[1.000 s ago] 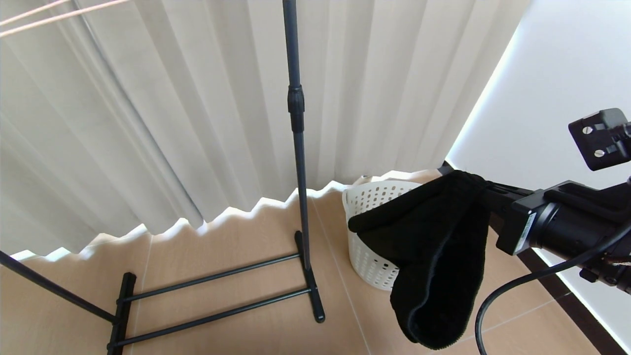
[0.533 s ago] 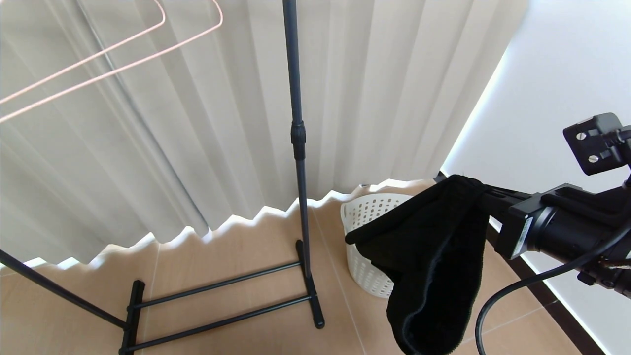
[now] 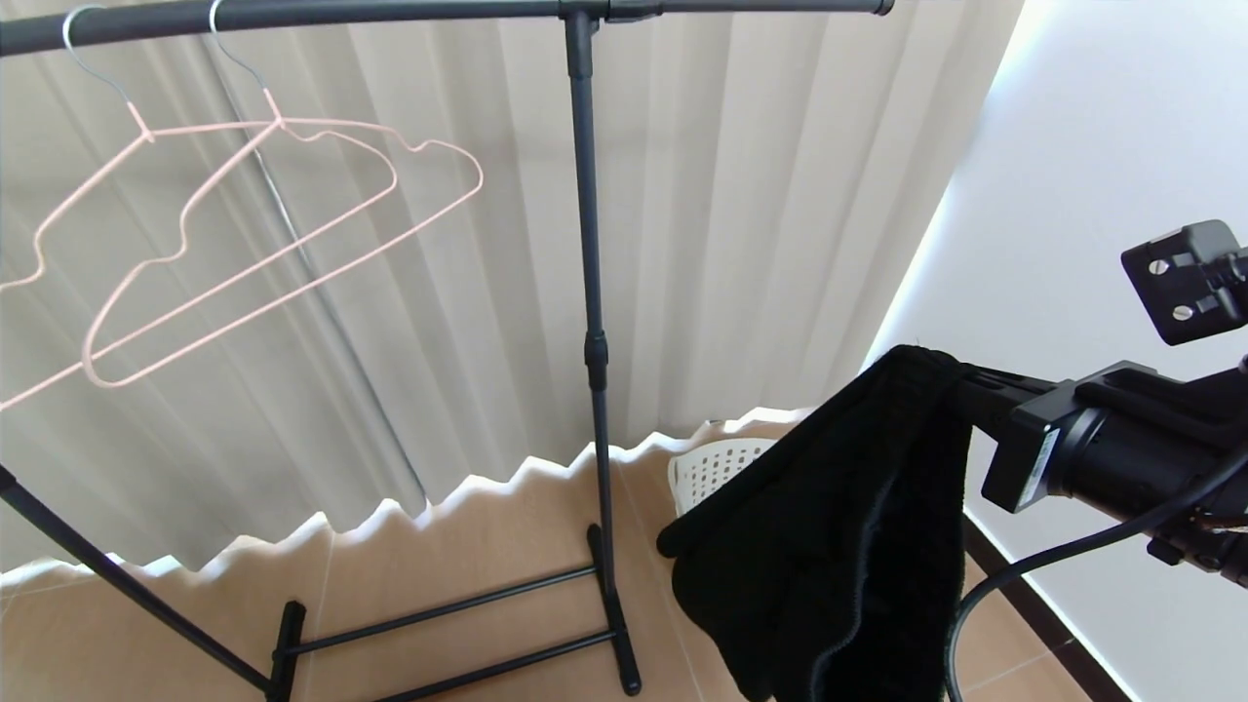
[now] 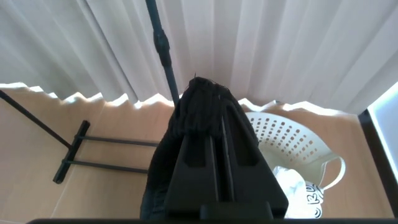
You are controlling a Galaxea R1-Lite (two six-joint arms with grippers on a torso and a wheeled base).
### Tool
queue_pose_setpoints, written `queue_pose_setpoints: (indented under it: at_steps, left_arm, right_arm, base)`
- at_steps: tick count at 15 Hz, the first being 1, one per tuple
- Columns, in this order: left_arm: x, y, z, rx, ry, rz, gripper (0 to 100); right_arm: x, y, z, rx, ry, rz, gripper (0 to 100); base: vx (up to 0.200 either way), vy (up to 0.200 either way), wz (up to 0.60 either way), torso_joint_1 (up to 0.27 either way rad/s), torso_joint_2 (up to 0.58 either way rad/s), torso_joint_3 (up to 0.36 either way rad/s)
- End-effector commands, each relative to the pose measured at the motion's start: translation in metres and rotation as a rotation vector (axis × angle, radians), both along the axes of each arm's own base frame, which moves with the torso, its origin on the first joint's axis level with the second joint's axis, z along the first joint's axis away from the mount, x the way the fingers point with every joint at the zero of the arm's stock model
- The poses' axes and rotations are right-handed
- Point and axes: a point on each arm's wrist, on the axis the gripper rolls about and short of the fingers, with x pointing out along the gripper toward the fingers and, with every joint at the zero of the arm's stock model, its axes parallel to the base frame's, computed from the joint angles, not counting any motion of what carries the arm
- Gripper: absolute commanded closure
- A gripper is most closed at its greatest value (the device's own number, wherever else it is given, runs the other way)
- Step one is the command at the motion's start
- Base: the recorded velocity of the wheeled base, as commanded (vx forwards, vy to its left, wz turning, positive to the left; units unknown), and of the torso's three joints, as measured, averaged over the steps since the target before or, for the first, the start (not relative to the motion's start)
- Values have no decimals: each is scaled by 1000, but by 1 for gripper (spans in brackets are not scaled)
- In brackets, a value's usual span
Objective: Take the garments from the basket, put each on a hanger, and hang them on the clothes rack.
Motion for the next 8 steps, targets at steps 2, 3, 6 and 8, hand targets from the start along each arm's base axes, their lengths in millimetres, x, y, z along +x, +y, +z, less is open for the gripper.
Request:
queue_pose_setpoints:
  at_steps: [2, 3, 6, 8]
  left_arm:
    - [0, 0, 0, -1, -1, 1, 0]
    - [0, 0, 0, -1, -1, 1, 0]
    - [0, 0, 0, -1, -1, 1, 0]
    - [0, 0, 0, 1, -1, 1, 0]
  right_arm:
    - [0, 0, 0, -1, 0, 0, 100]
    - [1, 0, -1, -3, 3, 0, 100]
    - [1, 1, -2, -5, 6, 0, 100]
    - [1, 0, -3, -17, 4, 1, 100]
  base:
    - [0, 0, 0, 195, -537, -249]
    - [0, 0, 0, 198, -535, -300]
    - [0, 0, 0, 222, -551, -201]
    - [0, 0, 0, 227, -583, -241]
